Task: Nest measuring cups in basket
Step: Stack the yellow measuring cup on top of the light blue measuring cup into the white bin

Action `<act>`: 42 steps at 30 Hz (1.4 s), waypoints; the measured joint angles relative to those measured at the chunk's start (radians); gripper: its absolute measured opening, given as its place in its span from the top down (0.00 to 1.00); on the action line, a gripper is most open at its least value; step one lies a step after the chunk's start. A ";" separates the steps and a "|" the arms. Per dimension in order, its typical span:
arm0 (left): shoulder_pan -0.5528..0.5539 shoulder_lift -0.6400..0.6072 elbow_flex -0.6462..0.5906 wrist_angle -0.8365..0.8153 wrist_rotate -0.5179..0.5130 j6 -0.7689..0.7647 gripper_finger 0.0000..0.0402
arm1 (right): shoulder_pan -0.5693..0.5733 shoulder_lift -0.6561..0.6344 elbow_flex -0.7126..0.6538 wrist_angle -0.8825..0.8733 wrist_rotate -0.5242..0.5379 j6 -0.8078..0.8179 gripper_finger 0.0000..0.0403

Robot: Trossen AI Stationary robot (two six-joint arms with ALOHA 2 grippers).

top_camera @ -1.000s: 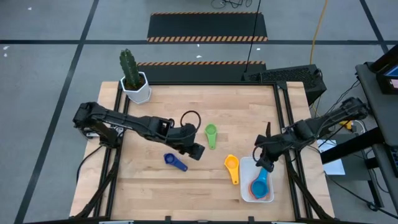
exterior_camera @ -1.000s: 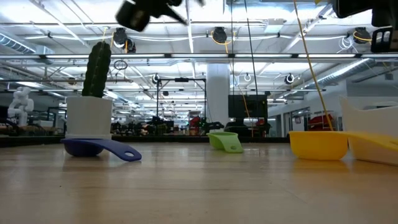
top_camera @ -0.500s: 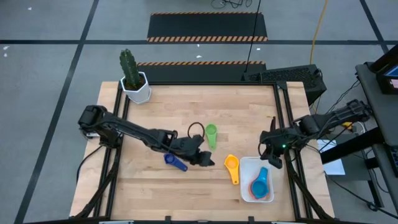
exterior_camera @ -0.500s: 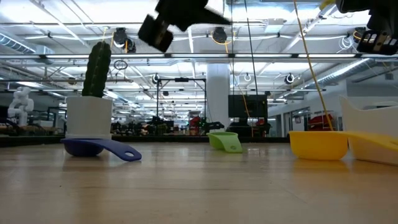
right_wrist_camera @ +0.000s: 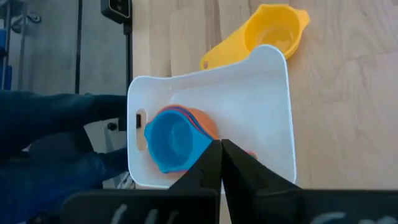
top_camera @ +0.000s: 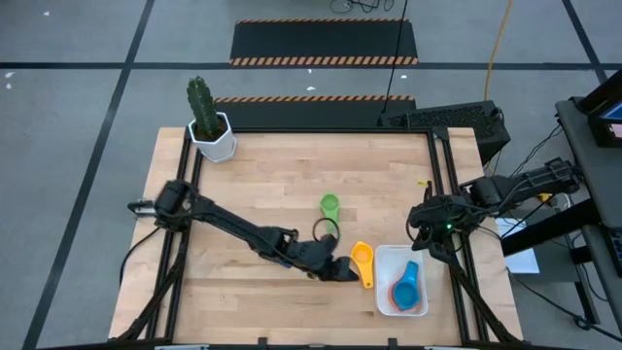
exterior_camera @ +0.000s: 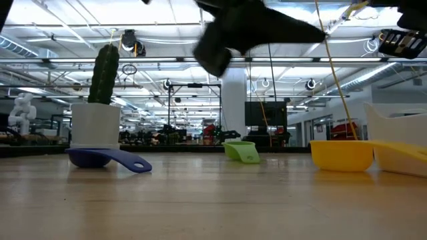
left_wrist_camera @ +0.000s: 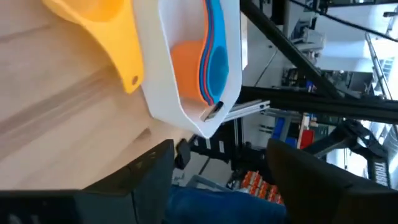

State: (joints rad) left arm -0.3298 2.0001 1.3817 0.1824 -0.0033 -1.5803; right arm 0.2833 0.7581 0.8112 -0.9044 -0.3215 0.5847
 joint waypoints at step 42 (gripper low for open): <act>0.027 0.258 0.156 -0.140 -0.157 0.007 0.36 | -0.002 -0.019 0.000 -0.021 0.008 -0.005 1.00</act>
State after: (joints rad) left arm -0.3023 2.2579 1.5372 0.0425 -0.1602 -1.5733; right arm 0.2810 0.7395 0.8112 -0.9255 -0.3135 0.5800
